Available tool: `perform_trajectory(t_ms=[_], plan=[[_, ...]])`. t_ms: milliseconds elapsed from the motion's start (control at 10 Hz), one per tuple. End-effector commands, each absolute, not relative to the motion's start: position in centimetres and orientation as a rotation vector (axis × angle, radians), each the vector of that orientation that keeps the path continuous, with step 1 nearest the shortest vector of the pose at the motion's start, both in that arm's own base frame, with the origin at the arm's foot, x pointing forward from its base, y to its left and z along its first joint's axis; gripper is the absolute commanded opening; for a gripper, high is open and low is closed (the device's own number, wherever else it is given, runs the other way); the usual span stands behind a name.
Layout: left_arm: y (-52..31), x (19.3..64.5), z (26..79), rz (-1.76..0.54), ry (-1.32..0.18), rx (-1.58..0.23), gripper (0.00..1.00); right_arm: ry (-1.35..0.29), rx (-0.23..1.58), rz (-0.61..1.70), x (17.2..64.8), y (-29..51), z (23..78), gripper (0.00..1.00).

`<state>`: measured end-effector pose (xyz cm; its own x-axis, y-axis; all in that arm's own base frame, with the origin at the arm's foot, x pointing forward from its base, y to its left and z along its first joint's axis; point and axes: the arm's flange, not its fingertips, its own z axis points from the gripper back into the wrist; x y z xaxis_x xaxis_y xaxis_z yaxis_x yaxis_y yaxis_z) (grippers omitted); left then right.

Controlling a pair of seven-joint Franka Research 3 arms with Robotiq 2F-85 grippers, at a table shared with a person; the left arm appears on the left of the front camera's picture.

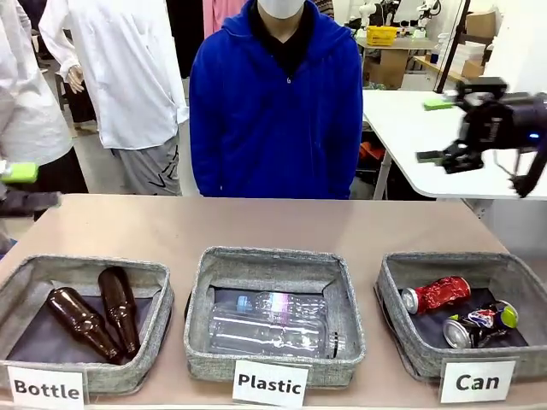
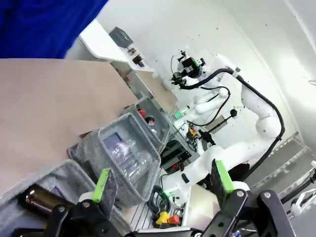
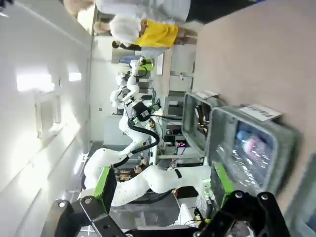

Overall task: Sort the can waste into the basket.
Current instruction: Pick up the can waste from the table and place it in the right Fabric basket.

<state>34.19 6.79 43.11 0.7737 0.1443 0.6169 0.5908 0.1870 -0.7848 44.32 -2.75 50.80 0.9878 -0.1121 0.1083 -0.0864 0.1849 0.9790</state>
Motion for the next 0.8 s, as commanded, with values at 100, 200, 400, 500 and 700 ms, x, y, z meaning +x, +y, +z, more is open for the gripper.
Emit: perform_trajectory(t_ms=[100,200,400,500,700], plan=[[6.8,34.2,43.1,-0.349,-0.66,-1.371,1.0,-0.169,1.387,-0.018,44.3,-2.7,50.8,1.0],[6.8,34.2,43.1,-0.349,-0.66,-1.371,1.0,-0.169,1.387,-0.018,44.3,-2.7,50.8,1.0],[6.8,34.2,43.1,-0.349,-0.66,-1.371,1.0,-0.169,1.387,-0.018,44.3,-2.7,50.8,1.0],[6.8,34.2,43.1,-0.349,-0.66,-1.371,1.0,-0.169,1.387,-0.018,44.3,-2.7,50.8,1.0],[6.8,34.2,43.1,-0.349,-0.66,-1.371,1.0,-0.169,1.387,-0.018,44.3,-2.7,50.8,1.0]])
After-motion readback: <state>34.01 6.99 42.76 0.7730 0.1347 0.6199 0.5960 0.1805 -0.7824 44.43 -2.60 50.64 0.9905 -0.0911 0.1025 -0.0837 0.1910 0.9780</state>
